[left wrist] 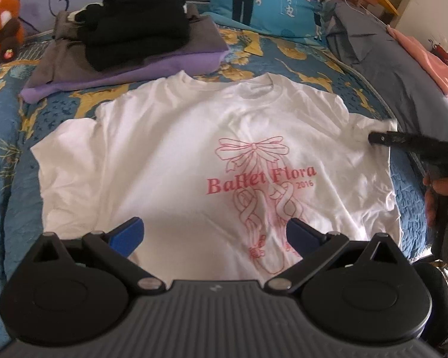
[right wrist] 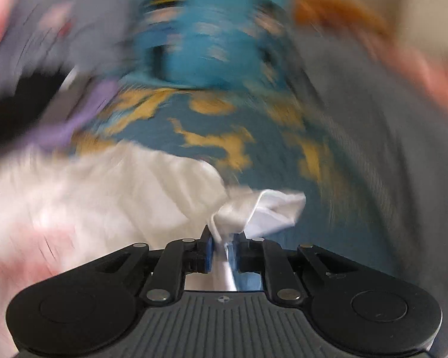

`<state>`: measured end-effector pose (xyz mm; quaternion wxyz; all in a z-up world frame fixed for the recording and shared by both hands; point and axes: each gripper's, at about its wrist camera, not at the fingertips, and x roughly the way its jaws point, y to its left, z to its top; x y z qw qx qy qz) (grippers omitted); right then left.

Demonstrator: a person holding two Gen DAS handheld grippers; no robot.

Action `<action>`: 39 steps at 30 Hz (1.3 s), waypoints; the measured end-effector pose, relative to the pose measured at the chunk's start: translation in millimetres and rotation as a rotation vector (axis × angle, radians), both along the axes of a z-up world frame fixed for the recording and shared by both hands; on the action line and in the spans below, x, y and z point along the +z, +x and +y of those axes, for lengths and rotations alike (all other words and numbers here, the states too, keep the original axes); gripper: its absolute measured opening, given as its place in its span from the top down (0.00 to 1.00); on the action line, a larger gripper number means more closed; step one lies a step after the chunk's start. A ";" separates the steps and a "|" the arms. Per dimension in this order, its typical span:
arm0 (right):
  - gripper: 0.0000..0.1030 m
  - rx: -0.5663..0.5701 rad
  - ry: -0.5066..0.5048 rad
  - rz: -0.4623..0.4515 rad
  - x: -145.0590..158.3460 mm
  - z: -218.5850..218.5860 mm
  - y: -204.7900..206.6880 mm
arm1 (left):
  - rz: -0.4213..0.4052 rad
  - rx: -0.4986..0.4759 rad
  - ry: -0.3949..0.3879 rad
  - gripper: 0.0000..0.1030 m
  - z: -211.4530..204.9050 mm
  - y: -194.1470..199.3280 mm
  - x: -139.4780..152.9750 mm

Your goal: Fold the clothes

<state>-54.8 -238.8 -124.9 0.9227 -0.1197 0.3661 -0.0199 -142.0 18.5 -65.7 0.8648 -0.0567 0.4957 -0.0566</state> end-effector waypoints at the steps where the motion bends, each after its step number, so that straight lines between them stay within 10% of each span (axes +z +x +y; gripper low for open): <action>1: 0.97 0.097 -0.157 -0.035 -6.1 23.9 -5.9 | -0.002 0.004 0.002 0.01 2.7 -1.6 0.3; 3: 0.96 0.292 -0.467 -0.102 -18.5 71.0 -17.8 | -0.008 0.010 0.007 0.01 8.4 -5.2 1.5; 7: 0.96 0.629 -0.765 -0.065 -54.0 126.3 -52.9 | -0.023 0.031 0.026 0.00 25.1 -15.5 5.8; 25: 0.47 0.417 -0.280 0.008 -1.0 92.4 -85.8 | -0.009 0.052 -0.002 0.00 40.9 -24.6 2.3; 39: 0.41 0.066 -0.109 0.146 -5.1 -54.9 -179.8 | 0.053 -0.245 0.004 0.00 -88.0 129.8 -17.1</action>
